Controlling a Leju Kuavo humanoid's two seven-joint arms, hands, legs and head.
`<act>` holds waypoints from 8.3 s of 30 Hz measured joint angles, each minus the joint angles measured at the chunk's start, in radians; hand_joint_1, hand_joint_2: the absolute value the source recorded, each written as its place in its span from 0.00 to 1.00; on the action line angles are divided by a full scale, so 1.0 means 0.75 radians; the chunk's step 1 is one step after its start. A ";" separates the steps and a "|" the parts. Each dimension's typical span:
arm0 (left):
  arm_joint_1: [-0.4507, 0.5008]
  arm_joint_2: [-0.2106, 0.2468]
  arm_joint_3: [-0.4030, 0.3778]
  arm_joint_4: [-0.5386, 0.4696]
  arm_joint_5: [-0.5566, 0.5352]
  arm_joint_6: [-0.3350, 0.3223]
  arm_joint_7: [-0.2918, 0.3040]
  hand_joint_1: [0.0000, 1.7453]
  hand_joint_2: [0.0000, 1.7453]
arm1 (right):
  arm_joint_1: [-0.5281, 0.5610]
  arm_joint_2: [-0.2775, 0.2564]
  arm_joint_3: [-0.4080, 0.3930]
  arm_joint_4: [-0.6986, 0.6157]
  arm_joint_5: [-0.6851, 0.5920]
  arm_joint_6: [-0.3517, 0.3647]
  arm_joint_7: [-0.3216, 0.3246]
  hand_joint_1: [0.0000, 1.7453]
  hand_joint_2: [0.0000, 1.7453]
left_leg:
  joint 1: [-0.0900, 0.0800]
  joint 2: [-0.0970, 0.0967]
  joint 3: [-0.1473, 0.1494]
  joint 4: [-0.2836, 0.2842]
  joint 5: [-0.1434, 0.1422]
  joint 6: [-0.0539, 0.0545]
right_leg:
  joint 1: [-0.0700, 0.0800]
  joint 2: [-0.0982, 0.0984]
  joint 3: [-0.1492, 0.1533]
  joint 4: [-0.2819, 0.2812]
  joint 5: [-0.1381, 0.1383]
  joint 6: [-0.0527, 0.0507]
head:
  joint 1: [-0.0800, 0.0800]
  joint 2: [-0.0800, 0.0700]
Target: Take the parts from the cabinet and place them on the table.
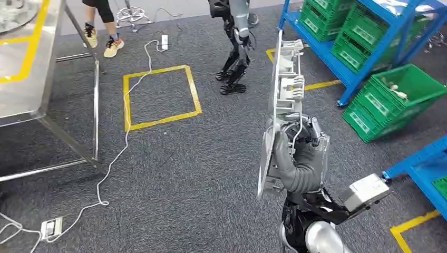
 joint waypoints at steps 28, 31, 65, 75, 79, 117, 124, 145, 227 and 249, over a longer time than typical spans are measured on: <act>0.000 0.018 -0.001 0.000 0.015 -0.001 0.014 0.00 1.00 | -0.056 -0.010 0.002 -0.007 0.017 0.053 0.001 0.94 1.00 | -0.025 -0.037 -0.120 0.215 -0.122 0.028 | 0.021 0.033 -0.009 -0.010 0.019 -0.032 | 0.009 0.000; 0.000 0.027 -0.001 0.000 0.014 0.000 0.007 0.00 1.00 | -0.063 -0.010 0.004 -0.006 0.017 0.065 0.001 0.94 1.00 | -0.008 0.026 0.041 -0.058 0.022 0.005 | 0.011 -0.017 -0.008 0.011 0.000 -0.007 | -0.007 0.000; -0.013 0.044 -0.001 -0.005 -0.009 -0.005 0.021 0.00 1.00 | -0.112 -0.014 0.020 -0.003 -0.005 0.140 0.012 0.94 1.00 | -0.027 0.097 0.068 -0.124 0.002 0.046 | 0.019 -0.049 -0.015 0.042 -0.018 0.020 | -0.008 0.001; -0.024 0.046 -0.001 -0.005 -0.012 -0.006 0.023 0.00 1.00 | -0.108 -0.014 0.035 0.009 -0.008 0.142 0.012 0.94 1.00 | -0.042 -0.100 0.070 -0.127 0.014 0.101 | 0.009 0.093 -0.183 0.417 -0.170 0.011 | 0.041 0.001; -0.026 0.044 -0.001 -0.005 -0.012 -0.006 0.023 0.00 1.00 | -0.110 -0.014 0.035 0.008 -0.008 0.145 0.012 0.94 1.00 | -0.042 -0.186 0.062 -0.124 0.027 0.093 | 0.019 0.220 -0.054 0.078 0.002 -0.032 | 0.045 0.001; -0.021 0.043 -0.002 -0.005 -0.012 -0.007 0.025 0.00 1.00 | -0.127 -0.012 0.041 0.030 -0.012 0.175 0.011 0.94 1.00 | -0.027 -0.222 0.044 -0.139 0.055 0.067 | 0.020 0.189 -0.049 0.056 -0.001 -0.023 | 0.058 0.000; -0.015 0.042 -0.002 -0.006 -0.011 -0.006 0.025 0.00 1.00 | -0.122 -0.006 0.044 0.048 -0.016 0.181 0.011 0.94 1.00 | -0.011 -0.035 -0.118 0.215 -0.115 0.013 | 0.005 0.034 -0.029 0.003 0.025 -0.017 | -0.001 0.001; -0.017 0.016 -0.002 -0.007 -0.004 -0.006 0.012 0.00 1.00 | -0.141 0.026 0.104 0.111 0.152 0.110 0.146 0.94 1.00 | -0.054 -0.079 0.044 -0.119 0.034 0.100 | 0.045 0.093 -0.063 0.066 -0.003 -0.047 | 0.062 0.001; -0.092 -0.076 -0.167 -0.007 -0.218 -0.170 0.034 0.00 1.00 | -1.133 0.162 0.621 2.036 1.527 0.277 0.680 0.94 1.00 | -0.059 -0.057 0.072 -0.131 0.027 0.118 | 0.034 0.109 -0.029 0.032 0.002 0.008 | 0.048 0.001; -0.071 -0.072 -0.167 -0.006 -0.163 -0.141 -0.017 0.00 1.00 | -0.997 0.149 0.262 1.485 0.878 -0.024 0.517 0.00 1.00 | -0.059 -0.048 0.074 -0.131 0.026 0.118 | 0.034 0.118 -0.030 0.032 0.002 0.008 | 0.047 0.001</act>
